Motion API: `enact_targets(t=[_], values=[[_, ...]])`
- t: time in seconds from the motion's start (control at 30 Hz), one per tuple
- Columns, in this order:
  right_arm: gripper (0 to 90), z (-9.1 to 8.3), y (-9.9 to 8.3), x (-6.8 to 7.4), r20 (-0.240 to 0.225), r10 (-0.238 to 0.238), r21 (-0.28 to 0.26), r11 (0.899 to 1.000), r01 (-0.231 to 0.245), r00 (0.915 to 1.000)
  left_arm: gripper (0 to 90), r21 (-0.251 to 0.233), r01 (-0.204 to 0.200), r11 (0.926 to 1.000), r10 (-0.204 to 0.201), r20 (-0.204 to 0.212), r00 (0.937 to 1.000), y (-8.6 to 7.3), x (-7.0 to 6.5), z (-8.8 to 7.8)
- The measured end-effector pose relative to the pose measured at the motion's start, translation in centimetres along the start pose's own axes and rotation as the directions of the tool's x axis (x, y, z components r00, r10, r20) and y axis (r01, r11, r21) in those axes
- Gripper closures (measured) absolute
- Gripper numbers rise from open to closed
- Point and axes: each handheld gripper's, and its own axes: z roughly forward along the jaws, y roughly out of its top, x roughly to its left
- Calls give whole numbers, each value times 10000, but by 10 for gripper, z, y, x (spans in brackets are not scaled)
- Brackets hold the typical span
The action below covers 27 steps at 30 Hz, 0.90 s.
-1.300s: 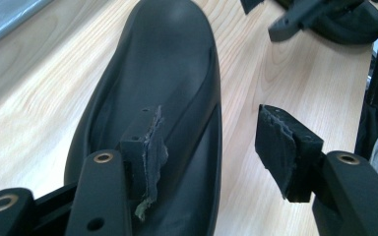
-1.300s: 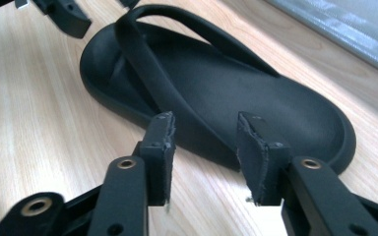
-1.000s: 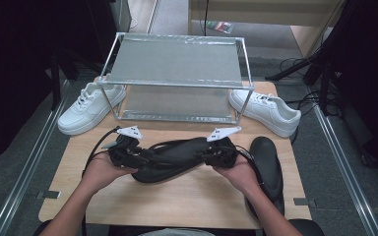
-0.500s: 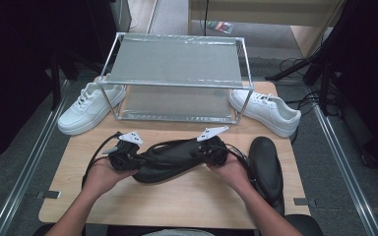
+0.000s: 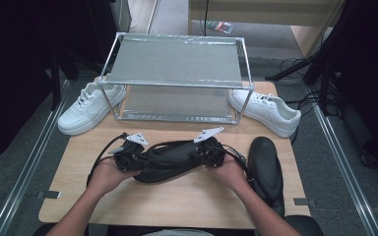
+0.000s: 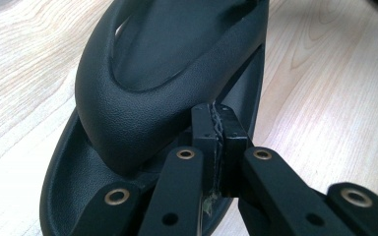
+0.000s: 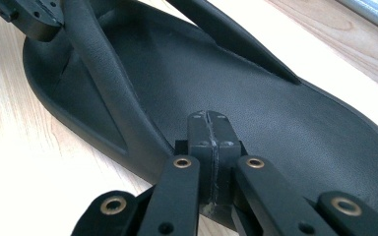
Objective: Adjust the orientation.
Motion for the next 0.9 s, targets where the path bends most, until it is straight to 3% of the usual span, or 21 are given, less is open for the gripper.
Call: enact_targets(t=[0.2,0.27,0.4,0.67,0.9], values=[[900,0,0,2,-49,-19,107,9999,20,10000,898,39,-77,10000,77,-126,9999,2,2,0],[900,0,-1,5,-254,-28,186,9998,33,9997,897,-34,-62,10000,61,-187,9998,2,4,0],[900,-1,-3,11,-134,-17,215,9998,20,9999,897,-84,-27,10000,25,-197,9998,4,6,1],[900,3,-4,25,-607,-108,503,9986,139,9981,891,-140,23,9999,-28,-345,9994,9,9,3],[900,4,-5,33,-696,-184,547,9983,223,9974,886,-233,89,9997,-97,-361,9993,12,12,6]])
